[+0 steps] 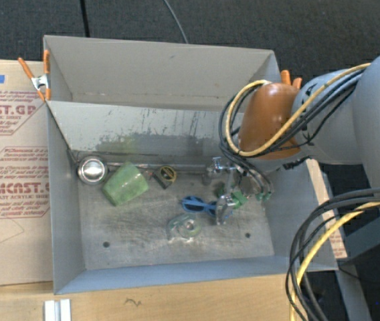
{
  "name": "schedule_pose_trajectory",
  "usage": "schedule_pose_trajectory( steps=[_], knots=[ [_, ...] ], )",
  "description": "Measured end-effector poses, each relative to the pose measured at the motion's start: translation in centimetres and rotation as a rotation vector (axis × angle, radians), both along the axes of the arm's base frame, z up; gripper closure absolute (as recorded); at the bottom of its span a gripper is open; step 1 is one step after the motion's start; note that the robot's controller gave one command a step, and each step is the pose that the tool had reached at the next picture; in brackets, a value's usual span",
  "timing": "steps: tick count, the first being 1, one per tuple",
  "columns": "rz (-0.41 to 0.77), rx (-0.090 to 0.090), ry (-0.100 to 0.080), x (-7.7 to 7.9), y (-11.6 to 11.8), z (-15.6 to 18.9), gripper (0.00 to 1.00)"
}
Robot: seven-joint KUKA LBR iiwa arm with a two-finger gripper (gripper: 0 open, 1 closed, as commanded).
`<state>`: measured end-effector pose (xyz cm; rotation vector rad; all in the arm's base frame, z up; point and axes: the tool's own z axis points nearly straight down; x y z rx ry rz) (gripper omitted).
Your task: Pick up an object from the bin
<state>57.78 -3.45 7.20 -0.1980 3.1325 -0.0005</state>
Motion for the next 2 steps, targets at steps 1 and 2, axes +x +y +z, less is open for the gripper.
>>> schedule_pose_trajectory(
  steps=[1,2],
  knots=[
    [0.0,0.0,0.002,0.0,0.0,0.2,1.0],
    [0.0,0.0,0.0,0.1,0.1,1.5,1.0]
  ],
)
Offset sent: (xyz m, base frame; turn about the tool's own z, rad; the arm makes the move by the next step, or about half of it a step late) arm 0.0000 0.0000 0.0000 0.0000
